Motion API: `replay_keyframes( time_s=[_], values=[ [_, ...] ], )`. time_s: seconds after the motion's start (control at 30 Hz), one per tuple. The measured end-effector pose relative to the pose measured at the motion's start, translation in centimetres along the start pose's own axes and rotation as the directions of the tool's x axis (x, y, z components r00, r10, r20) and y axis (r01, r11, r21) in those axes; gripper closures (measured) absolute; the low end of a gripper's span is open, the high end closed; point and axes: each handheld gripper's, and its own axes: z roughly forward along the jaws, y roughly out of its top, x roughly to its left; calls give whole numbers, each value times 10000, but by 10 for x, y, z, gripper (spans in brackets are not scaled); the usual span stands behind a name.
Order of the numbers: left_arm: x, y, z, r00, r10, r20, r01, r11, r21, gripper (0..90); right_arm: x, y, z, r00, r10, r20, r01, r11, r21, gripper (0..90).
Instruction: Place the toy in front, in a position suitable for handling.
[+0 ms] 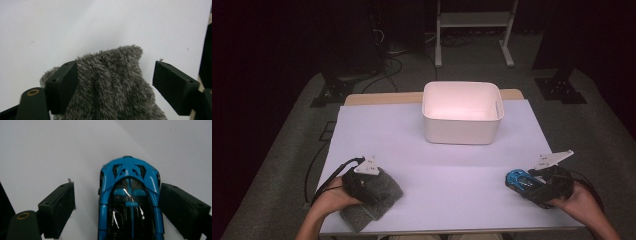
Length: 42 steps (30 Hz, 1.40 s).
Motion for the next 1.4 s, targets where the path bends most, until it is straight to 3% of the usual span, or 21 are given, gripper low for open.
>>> replay_keyframes(
  time_s=[0.27, 0.67, 0.97, 1.1, 1.27, 1.4],
  values=[
    [-1, -2, 4, 9997, -233, -40, 231, 9990, -379, 170, -9, -5, 7, 9993, -48, 378, 10, 9950, 997, 132],
    [-1, -11, 12, 9988, -385, -288, 371, 9983, -460, 162, -11, -9, 18, 9992, -180, 345, 111, 9813, 1922, 132],
    [-7, -13, 15, 9989, -340, -314, 320, 9976, -611, 155, -10, -8, 20, 9989, -223, 423, 126, 9763, 2161, 138],
    [-11, -13, 14, 9982, -443, -393, 403, 9945, -969, 134, -10, -6, 20, 9987, -214, 464, 100, 9728, 2315, 150],
    [-15, -14, 12, 9982, -436, -406, 390, 9932, -1099, 134, -8, -4, 18, 9989, -248, 388, 148, 9708, 2393, 243],
    [-17, -17, 14, 9984, -450, -342, 410, 9932, -1091, 133, -7, -4, 18, 9987, -255, 446, 141, 9707, 2398, 248]
  ],
)
